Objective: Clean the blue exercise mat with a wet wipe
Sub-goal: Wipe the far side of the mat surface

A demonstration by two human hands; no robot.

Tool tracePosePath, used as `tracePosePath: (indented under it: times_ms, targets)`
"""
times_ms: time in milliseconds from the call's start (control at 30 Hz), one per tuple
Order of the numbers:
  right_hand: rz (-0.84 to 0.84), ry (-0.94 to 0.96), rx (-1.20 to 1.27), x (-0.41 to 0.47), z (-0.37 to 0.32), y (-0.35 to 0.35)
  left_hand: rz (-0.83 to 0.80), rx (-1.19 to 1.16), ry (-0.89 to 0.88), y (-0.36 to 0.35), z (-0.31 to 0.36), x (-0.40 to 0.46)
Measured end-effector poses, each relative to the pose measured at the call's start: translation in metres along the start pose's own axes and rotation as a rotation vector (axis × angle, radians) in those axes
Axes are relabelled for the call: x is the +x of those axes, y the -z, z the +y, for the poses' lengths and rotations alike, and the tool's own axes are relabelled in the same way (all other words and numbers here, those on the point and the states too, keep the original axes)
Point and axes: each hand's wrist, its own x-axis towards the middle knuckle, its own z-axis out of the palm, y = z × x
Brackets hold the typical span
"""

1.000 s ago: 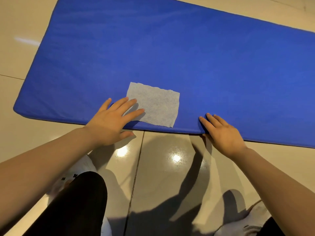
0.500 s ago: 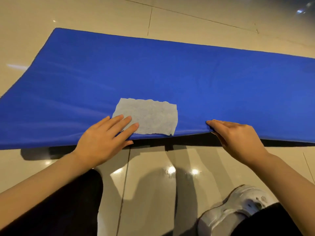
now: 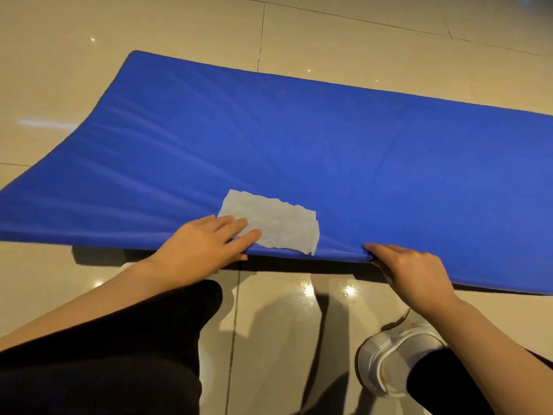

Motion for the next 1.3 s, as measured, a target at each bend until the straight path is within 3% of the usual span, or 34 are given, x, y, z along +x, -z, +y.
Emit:
tracePosePath:
  times_ms: [67,167,233,333,400,467,600,733,900,1033,1133,1233,1300]
  targets:
    - [-0.093,-0.038,0.003,-0.004,-0.006,-0.009,-0.054,0.0,-0.056,-0.011,0.001,-0.004]
    - [-0.433,-0.096,-0.089,0.003,-0.02,-0.024,-0.251,-0.047,-0.01,-0.03,-0.002,-0.017]
    - [-0.562,-0.101,-0.076,0.008,-0.028,-0.034,-0.27,-0.067,0.02,-0.039,-0.002,-0.02]
    - [-0.431,-0.239,0.147,0.018,-0.036,-0.047,-0.229,-0.171,0.114,-0.054,0.001,-0.004]
    - [-0.319,-0.309,0.316,0.033,-0.044,-0.061,-0.277,-0.217,0.165,-0.066,0.005,0.019]
    - [-0.234,-0.299,0.33,0.052,-0.054,-0.082,-0.395,-0.187,0.176,-0.08,0.012,0.037]
    - [-0.242,-0.487,0.413,0.08,-0.085,-0.123,-0.526,-0.14,0.139,-0.107,0.008,0.019]
    - [-0.152,-0.576,0.341,0.073,-0.105,-0.145,-0.517,-0.204,0.475,-0.094,-0.029,-0.025]
    - [-0.03,-0.588,0.296,0.067,-0.113,-0.158,-0.531,-0.178,1.24,-0.049,-0.09,-0.117]
    - [0.022,-0.587,0.278,0.066,-0.117,-0.162,-0.553,-0.105,1.421,-0.046,-0.091,-0.127]
    - [0.031,-0.599,0.276,0.065,-0.117,-0.165,-0.659,-0.099,1.273,-0.055,-0.069,-0.088]
    - [0.037,-0.597,0.265,0.067,-0.118,-0.164,-0.61,-0.181,0.761,-0.071,-0.02,-0.046]
    - [0.03,-0.597,0.267,0.066,-0.118,-0.165,-0.661,-0.228,0.521,-0.076,0.004,-0.035]
